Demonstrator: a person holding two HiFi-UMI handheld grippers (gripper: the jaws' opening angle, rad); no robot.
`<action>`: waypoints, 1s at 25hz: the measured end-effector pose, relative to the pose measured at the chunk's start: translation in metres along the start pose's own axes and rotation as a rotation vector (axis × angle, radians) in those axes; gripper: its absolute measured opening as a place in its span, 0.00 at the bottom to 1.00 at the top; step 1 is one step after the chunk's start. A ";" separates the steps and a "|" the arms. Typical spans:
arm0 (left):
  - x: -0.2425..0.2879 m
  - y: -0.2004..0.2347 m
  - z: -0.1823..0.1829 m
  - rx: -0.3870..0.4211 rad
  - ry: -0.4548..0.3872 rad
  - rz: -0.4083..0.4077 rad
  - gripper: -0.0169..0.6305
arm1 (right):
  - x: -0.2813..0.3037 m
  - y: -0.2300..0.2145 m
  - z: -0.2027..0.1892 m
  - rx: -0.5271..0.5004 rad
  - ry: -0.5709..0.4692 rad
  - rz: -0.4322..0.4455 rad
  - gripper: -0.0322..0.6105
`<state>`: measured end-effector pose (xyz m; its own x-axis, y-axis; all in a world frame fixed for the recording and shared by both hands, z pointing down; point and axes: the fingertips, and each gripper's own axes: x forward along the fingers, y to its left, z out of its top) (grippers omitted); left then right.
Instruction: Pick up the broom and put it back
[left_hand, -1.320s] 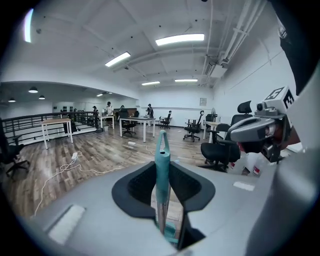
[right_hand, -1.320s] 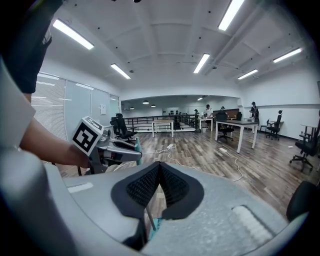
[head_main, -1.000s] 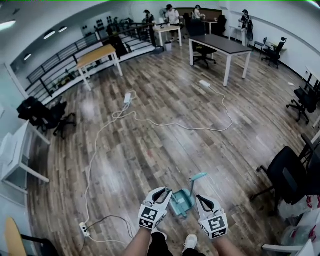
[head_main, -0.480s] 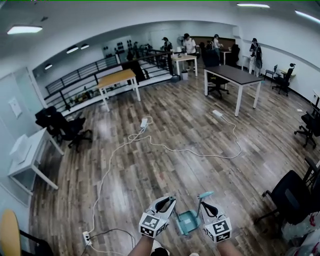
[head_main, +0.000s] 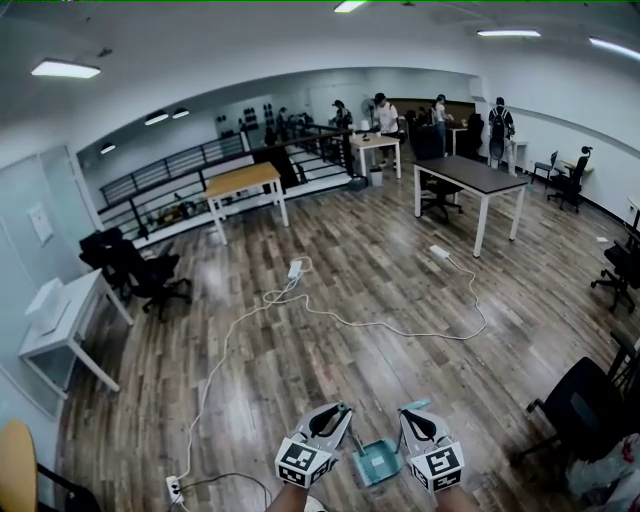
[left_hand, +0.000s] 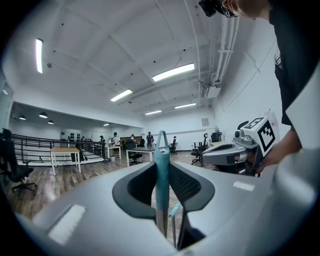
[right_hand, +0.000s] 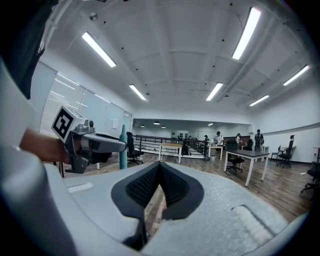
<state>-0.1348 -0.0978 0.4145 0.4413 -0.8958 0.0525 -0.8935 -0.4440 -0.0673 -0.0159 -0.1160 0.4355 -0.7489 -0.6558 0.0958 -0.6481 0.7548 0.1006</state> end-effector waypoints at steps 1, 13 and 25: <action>-0.001 0.000 0.002 -0.001 -0.005 0.000 0.18 | 0.000 0.002 0.000 0.000 0.000 0.003 0.05; 0.003 -0.001 -0.009 -0.014 0.013 0.000 0.18 | 0.001 0.003 -0.015 0.002 0.033 0.000 0.05; 0.014 0.002 -0.033 -0.038 0.053 -0.018 0.18 | 0.007 -0.005 -0.035 0.017 0.074 -0.017 0.05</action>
<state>-0.1328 -0.1111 0.4477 0.4533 -0.8850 0.1060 -0.8883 -0.4584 -0.0283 -0.0128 -0.1250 0.4705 -0.7261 -0.6669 0.1675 -0.6632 0.7435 0.0858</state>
